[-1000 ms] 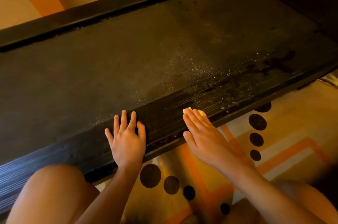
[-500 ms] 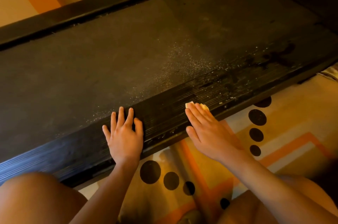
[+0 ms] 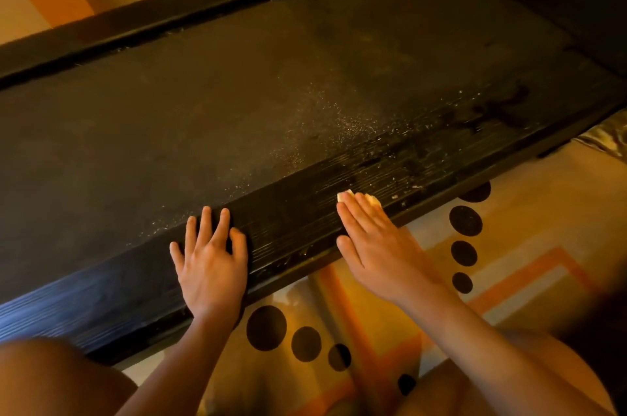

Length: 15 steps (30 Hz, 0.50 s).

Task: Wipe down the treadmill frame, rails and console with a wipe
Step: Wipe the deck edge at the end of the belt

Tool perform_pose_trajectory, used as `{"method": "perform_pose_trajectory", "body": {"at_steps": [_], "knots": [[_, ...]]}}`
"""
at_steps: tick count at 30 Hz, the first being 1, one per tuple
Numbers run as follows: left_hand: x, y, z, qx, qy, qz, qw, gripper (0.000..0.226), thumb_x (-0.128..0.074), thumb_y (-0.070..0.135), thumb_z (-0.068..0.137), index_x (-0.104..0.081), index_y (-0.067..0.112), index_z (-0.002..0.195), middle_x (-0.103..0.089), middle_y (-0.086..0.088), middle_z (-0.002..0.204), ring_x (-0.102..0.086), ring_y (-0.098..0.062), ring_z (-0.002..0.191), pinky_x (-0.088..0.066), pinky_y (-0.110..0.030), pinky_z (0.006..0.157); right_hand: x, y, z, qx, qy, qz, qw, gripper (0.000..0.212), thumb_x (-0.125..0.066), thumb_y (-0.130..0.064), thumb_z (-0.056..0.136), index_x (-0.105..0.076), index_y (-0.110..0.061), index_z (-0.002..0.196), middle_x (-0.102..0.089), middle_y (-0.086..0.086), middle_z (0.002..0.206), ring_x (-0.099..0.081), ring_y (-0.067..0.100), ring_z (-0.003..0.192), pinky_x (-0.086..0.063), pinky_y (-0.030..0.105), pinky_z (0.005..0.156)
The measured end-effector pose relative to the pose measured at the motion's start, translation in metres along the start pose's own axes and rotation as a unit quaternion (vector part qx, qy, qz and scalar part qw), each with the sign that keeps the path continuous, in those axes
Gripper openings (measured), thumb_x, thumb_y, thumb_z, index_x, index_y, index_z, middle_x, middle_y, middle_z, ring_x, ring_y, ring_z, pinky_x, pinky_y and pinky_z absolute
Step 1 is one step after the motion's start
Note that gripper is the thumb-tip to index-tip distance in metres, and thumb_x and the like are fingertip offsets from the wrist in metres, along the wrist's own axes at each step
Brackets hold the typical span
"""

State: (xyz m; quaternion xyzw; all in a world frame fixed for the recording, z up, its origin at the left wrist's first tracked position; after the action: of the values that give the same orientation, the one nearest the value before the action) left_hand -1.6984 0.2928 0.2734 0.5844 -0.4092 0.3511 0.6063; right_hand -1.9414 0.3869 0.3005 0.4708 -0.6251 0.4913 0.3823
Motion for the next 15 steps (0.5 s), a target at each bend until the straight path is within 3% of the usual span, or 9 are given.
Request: {"method": "perform_pose_trajectory", "body": {"at_steps": [4,7,9,15], "knots": [[-0.002,-0.001,0.001,0.002,0.002,-0.001,1.000,0.049,-0.037,0.043,0.107,-0.040,0.029,0.154,-0.025,0.002,0.166,-0.010,-0.021,0.156,-0.004,-0.054,0.125,0.010,0.004,0.040,-0.011,0.001,-0.024,1.000,0.080,0.014,-0.055,0.093,0.004,-0.016,0.162,0.011,0.002,0.171,0.015,0.017,0.156,0.010,0.036,0.127],[0.000,-0.001,0.002,0.002,0.001,0.003,1.000,0.049,-0.036,0.043,0.107,-0.040,0.029,0.154,-0.025,0.002,0.166,-0.010,-0.021,0.156,-0.005,-0.055,0.125,0.022,0.006,0.095,-0.030,0.008,-0.016,0.999,0.065,-0.009,-0.046,0.109,-0.002,-0.010,0.163,0.004,0.008,0.172,0.008,0.021,0.158,0.004,0.040,0.129],[-0.001,0.000,0.003,0.002,-0.002,0.004,1.000,0.049,-0.035,0.044,0.107,-0.039,0.029,0.154,-0.024,0.002,0.166,-0.010,-0.021,0.156,-0.004,-0.054,0.125,0.025,0.006,0.104,-0.027,-0.004,-0.007,1.000,0.062,-0.014,-0.042,0.111,-0.003,-0.010,0.163,0.004,0.008,0.172,0.008,0.021,0.158,0.004,0.039,0.128],[-0.001,0.000,0.001,0.003,0.001,-0.001,1.000,0.049,-0.035,0.044,0.107,-0.039,0.030,0.154,-0.025,0.002,0.166,-0.010,-0.021,0.156,-0.004,-0.053,0.125,0.005,0.016,0.008,0.008,0.003,-0.002,1.000,0.075,0.010,-0.055,0.096,0.004,-0.019,0.162,0.013,-0.002,0.170,0.019,0.012,0.155,0.014,0.031,0.125]]}}
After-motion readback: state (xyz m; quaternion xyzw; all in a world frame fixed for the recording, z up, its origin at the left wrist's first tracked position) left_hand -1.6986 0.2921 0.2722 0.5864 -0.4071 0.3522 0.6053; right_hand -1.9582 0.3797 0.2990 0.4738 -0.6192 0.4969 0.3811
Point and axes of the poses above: each hand's wrist, its own z-axis towards the middle knuckle, its own x-axis out of the back of the hand, y = z × x, the point moved 5 cm from there along z, towards the middle knuckle
